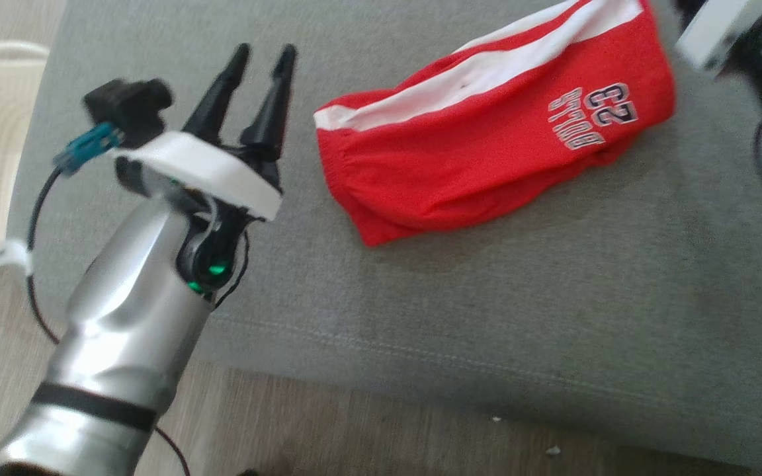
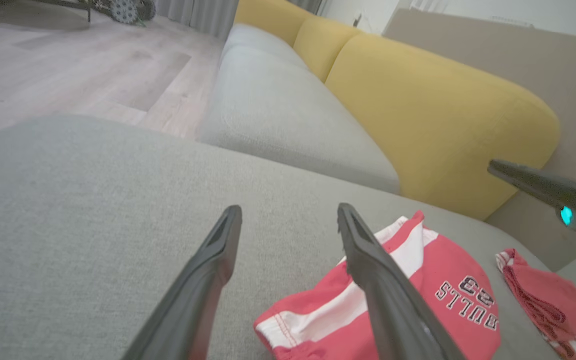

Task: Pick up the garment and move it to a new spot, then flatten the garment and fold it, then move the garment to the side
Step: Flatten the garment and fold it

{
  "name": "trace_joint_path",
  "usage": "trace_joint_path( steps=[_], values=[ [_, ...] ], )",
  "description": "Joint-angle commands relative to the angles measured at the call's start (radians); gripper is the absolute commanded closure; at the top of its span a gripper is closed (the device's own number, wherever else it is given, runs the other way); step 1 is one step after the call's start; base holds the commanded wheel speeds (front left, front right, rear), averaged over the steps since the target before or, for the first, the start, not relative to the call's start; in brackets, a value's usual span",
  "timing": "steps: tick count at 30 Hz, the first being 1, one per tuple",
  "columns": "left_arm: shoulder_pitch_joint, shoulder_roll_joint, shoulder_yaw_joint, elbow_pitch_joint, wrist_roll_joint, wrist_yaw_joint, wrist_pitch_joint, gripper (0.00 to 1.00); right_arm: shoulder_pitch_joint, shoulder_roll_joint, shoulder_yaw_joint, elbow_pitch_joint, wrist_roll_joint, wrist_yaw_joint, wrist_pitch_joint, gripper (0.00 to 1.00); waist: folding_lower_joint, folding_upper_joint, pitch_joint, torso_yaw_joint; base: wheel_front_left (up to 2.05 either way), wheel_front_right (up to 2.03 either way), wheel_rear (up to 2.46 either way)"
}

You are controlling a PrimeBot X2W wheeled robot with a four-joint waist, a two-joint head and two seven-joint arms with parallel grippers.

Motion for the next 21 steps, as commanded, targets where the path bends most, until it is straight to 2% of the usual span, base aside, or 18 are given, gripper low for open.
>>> trace_joint_path(
  steps=[1, 6, 11, 16, 21],
  values=[
    [0.013, 0.027, 0.089, -0.069, 0.034, 0.012, -0.012, 0.0, 0.042, 0.022, -0.001, -0.058, 0.02, 0.006, -0.058, 0.0, 0.0, 0.0, -0.053, -0.039, 0.0, 0.0, 0.0],
    [0.095, 0.015, 0.181, -0.152, 0.125, 0.038, -0.012, 0.0, 0.133, 0.039, 0.008, -0.108, 0.025, 0.006, -0.168, 0.0, 0.0, 0.0, -0.101, -0.069, 0.0, 0.0, 0.0],
    [0.216, -0.016, 0.261, -0.22, 0.199, 0.043, -0.012, 0.0, 0.27, 0.065, -0.006, -0.153, 0.005, 0.006, -0.315, 0.0, 0.0, 0.0, -0.174, -0.108, 0.0, 0.0, 0.0],
    [0.345, -0.049, 0.351, -0.283, 0.247, 0.035, -0.012, 0.0, 0.407, 0.105, -0.028, -0.195, -0.074, 0.006, -0.444, 0.0, 0.0, 0.0, -0.223, -0.151, 0.0, 0.0, 0.0],
    [0.472, -0.078, 0.413, -0.358, 0.325, 0.007, -0.012, 0.0, 0.525, 0.146, -0.064, -0.231, -0.16, 0.006, -0.506, 0.0, 0.0, 0.0, -0.259, -0.188, 0.0, 0.0, 0.0]
  ],
)
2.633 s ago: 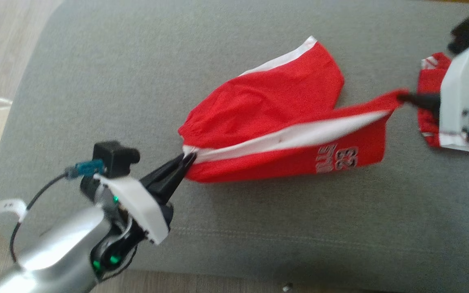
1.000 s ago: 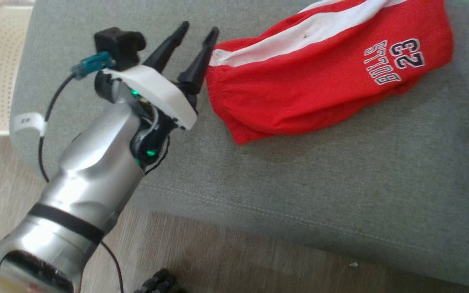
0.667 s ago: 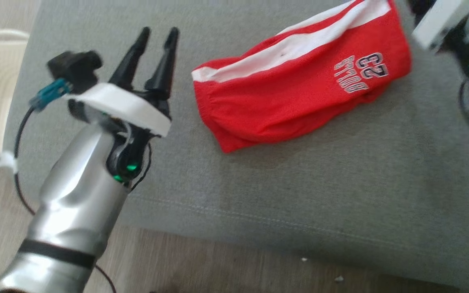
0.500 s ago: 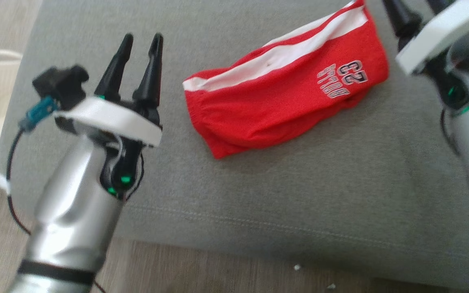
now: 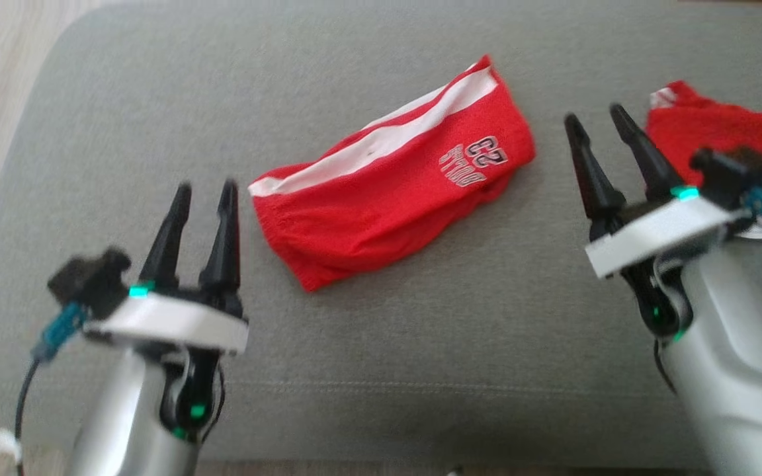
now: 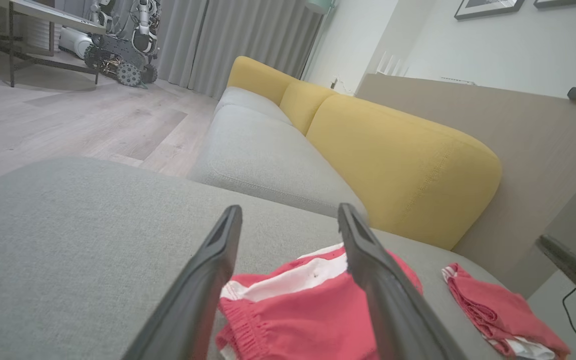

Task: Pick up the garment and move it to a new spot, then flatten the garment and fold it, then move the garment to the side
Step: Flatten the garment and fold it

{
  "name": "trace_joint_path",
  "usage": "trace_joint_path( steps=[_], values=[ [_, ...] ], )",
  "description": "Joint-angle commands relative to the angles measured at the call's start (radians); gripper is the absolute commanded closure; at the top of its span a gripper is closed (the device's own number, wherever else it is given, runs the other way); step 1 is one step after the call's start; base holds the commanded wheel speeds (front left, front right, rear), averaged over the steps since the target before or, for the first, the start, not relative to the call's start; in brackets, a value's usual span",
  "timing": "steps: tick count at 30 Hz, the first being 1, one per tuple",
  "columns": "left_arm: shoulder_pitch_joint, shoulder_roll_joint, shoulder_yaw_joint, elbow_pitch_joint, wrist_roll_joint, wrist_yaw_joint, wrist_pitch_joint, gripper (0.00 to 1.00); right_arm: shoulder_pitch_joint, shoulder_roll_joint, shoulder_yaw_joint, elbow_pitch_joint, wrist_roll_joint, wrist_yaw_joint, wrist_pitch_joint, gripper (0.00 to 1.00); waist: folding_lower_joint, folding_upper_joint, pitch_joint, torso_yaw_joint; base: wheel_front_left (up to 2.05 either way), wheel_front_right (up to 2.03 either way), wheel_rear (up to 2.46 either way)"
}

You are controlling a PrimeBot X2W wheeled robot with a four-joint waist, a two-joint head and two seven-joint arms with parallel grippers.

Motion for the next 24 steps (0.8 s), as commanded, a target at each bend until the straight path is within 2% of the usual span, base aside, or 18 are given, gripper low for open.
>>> trace_joint_path(
  steps=[1, 4, 8, 14, 20, 24],
  values=[
    [0.004, 0.007, 0.055, -0.039, 0.02, -0.006, -0.012, 0.0, 0.009, 0.016, -0.014, -0.043, -0.022, 0.006, -0.021, 0.0, 0.0001, 0.0, -0.026, -0.025, 0.0, 0.0, 0.0],
    [0.068, -0.014, 0.101, -0.055, 0.051, -0.011, -0.012, 0.0, 0.073, 0.05, -0.062, -0.064, -0.096, 0.006, -0.045, 0.0, 0.0001, 0.0, -0.042, -0.039, 0.0, 0.0, 0.0],
    [0.133, -0.031, 0.133, -0.072, 0.094, -0.016, -0.012, 0.0, 0.155, 0.089, -0.133, -0.089, -0.254, 0.006, -0.043, 0.0, 0.0001, 0.0, -0.056, -0.045, 0.0, 0.0, 0.0],
    [0.178, -0.04, 0.154, -0.082, 0.113, -0.02, -0.012, 0.0, 0.25, 0.169, -0.223, -0.153, -0.384, 0.006, -0.009, 0.0, 0.0001, 0.0, -0.054, -0.042, 0.0, 0.0, 0.0],
    [0.158, -0.04, 0.124, -0.083, 0.101, -0.022, -0.012, 0.0, 0.275, 0.208, -0.271, -0.197, -0.376, 0.006, 0.039, 0.0, 0.0001, 0.0, -0.021, -0.013, 0.0, 0.0, 0.0],
    [0.134, -0.041, 0.1, -0.079, 0.098, -0.023, -0.012, 0.0, 0.241, 0.234, -0.302, -0.205, -0.259, 0.006, 0.095, 0.0, 0.0001, 0.0, 0.026, 0.025, 0.0, 0.0, 0.0]
  ],
)
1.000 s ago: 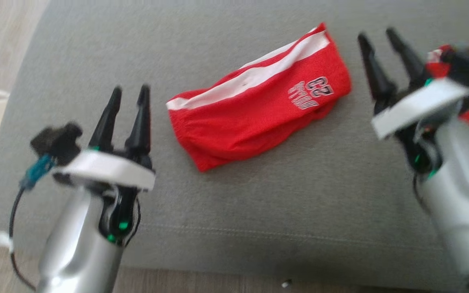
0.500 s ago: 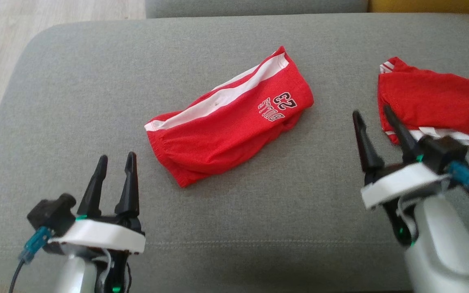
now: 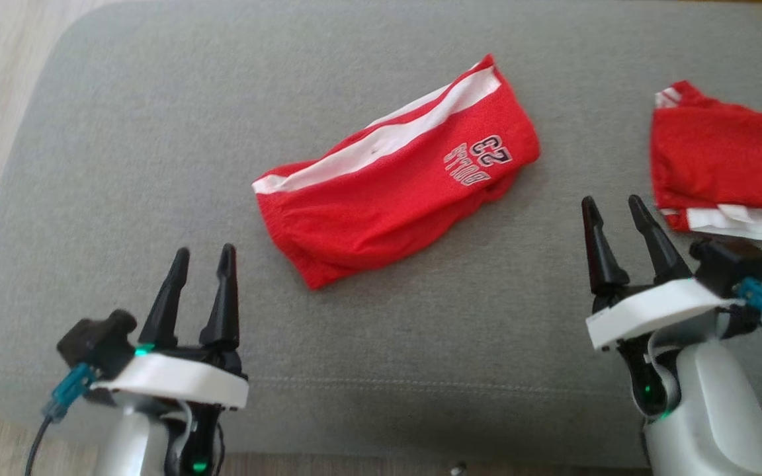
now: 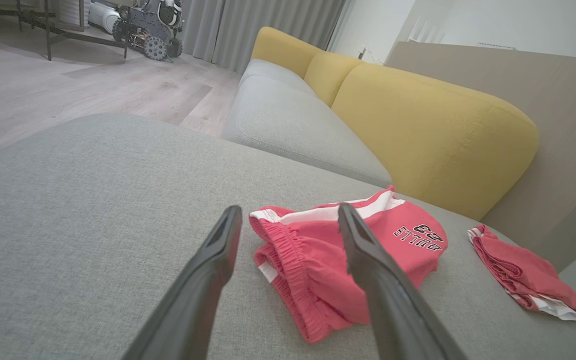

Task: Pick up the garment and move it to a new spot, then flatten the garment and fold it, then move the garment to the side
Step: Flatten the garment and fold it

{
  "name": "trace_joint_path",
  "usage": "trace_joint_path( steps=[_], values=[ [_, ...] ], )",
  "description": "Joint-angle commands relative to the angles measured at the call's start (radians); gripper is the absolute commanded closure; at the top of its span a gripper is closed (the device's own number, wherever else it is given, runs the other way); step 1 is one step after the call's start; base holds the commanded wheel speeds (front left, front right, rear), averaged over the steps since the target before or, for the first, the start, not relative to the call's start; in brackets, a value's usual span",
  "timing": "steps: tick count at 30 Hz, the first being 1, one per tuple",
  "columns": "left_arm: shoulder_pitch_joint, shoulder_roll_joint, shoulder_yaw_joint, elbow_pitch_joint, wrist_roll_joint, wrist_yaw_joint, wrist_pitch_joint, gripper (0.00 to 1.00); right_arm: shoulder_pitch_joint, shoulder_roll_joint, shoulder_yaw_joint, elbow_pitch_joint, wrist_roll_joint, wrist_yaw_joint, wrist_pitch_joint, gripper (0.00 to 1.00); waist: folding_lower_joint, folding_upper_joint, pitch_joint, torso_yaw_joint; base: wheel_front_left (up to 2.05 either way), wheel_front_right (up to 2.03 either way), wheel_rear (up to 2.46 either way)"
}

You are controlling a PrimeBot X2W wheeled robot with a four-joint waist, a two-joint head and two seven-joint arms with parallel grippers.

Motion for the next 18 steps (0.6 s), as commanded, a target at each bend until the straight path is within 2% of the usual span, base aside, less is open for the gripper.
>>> trace_joint_path(
  steps=[1, 11, 18],
  values=[
    [-0.056, 0.003, 0.015, -0.034, -0.008, -0.006, -0.012, 0.0, -0.061, 0.018, 0.015, -0.037, 0.061, 0.006, 0.027, 0.0, 0.0001, -0.0001, 0.042, 0.035, 0.0, 0.0, 0.0],
    [-0.101, 0.003, -0.042, -0.027, -0.049, -0.006, -0.012, 0.0, -0.168, 0.03, -0.113, 0.05, 0.274, 0.006, 0.216, 0.0, 0.0001, -0.0001, 0.138, 0.144, 0.0, 0.0, 0.0],
    [-0.118, 0.003, -0.08, -0.018, -0.079, -0.006, -0.012, 0.0, -0.26, 0.03, -0.199, 0.166, 0.343, 0.006, 0.306, 0.0, 0.0001, -0.0001, 0.171, 0.216, 0.0, 0.0, 0.0]
  ],
)
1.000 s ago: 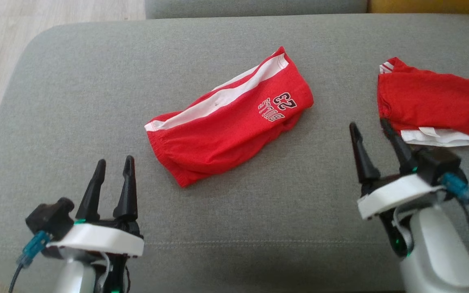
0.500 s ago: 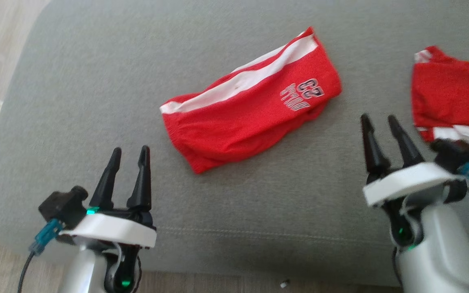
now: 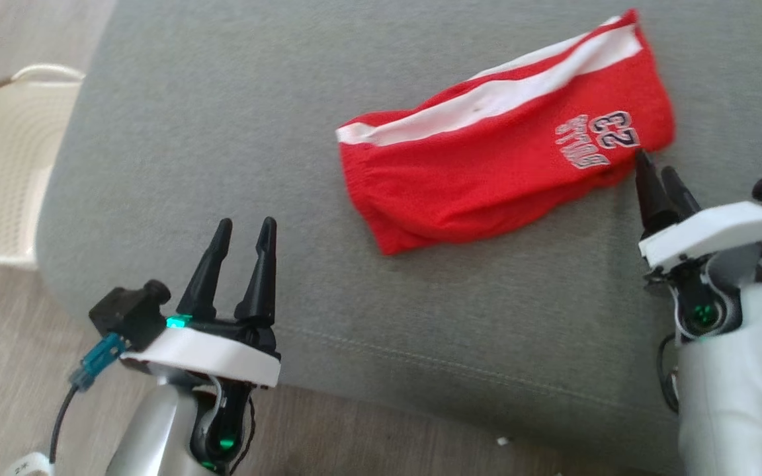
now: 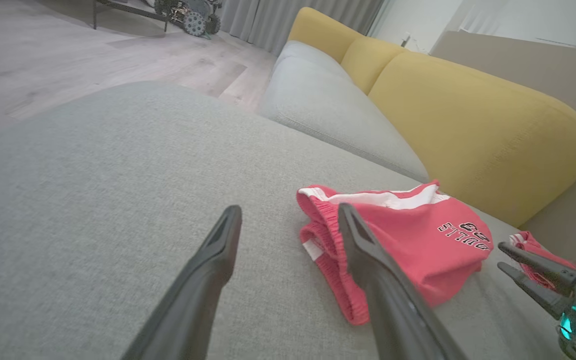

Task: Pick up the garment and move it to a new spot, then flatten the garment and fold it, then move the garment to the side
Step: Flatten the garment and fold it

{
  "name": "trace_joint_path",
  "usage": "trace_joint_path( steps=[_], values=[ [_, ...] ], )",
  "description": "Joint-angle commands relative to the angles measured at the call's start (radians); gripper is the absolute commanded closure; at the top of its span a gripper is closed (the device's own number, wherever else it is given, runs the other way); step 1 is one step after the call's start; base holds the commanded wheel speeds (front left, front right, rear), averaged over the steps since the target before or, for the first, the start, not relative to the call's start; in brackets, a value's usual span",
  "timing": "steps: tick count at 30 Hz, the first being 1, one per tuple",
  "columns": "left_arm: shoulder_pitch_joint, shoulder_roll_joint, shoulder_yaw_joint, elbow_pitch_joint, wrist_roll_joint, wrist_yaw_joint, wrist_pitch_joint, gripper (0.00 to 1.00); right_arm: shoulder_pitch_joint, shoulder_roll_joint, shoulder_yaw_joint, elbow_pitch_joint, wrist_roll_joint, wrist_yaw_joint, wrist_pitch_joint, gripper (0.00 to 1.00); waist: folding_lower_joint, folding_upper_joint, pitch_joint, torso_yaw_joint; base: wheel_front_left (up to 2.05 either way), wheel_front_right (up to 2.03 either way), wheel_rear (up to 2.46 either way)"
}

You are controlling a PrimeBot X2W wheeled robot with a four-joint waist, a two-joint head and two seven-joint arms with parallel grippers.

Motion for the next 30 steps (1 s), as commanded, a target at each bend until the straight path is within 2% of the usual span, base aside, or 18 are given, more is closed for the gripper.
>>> trace_joint_path(
  steps=[1, 10, 20, 21, 22, 23, 30],
  values=[
    [-0.036, 0.006, 0.028, -0.029, -0.008, -0.006, -0.012, 0.0, -0.043, 0.014, 0.008, -0.011, 0.003, 0.006, 0.01, 0.0, 0.0, 0.0, 0.017, 0.03, 0.0, 0.0, 0.0],
    [-0.057, 0.006, 0.036, -0.049, -0.029, -0.005, -0.012, 0.0, -0.165, 0.015, -0.112, 0.191, -0.053, 0.006, 0.06, 0.0, 0.0, 0.0, 0.032, 0.078, 0.0, 0.0, 0.0],
    [-0.065, 0.006, 0.032, -0.06, -0.037, -0.006, -0.012, 0.0, -0.295, 0.015, -0.13, 0.364, -0.104, 0.006, 0.087, 0.0, 0.0, 0.0, 0.039, 0.108, 0.0, 0.0, 0.0],
    [-0.064, 0.006, 0.032, -0.059, -0.036, -0.006, -0.012, 0.0, -0.302, 0.015, -0.128, 0.376, -0.105, 0.006, 0.084, 0.19, 0.0, 0.0, 0.038, 0.109, 0.0, 0.0, 0.0],
    [-0.063, 0.006, 0.032, -0.059, -0.036, -0.006, -0.012, 0.0, -0.309, 0.015, -0.125, 0.386, -0.106, 0.006, 0.08, 0.75, 0.0, 0.0, 0.037, 0.109, 0.0, 0.0, 0.0],
    [-0.061, 0.006, 0.032, -0.058, -0.035, -0.006, -0.012, 0.0, -0.313, 0.015, -0.121, 0.393, -0.11, 0.006, 0.069, 1.0, 0.0, 0.0, 0.035, 0.109, 0.0, 0.0, 0.0],
    [-0.049, 0.006, 0.044, -0.05, -0.023, -0.006, -0.012, 0.0, -0.309, 0.015, -0.085, 0.404, -0.08, 0.006, -0.036, 1.0, 0.0, 0.0, 0.007, 0.084, 0.0, 0.0, 0.0]
  ],
)
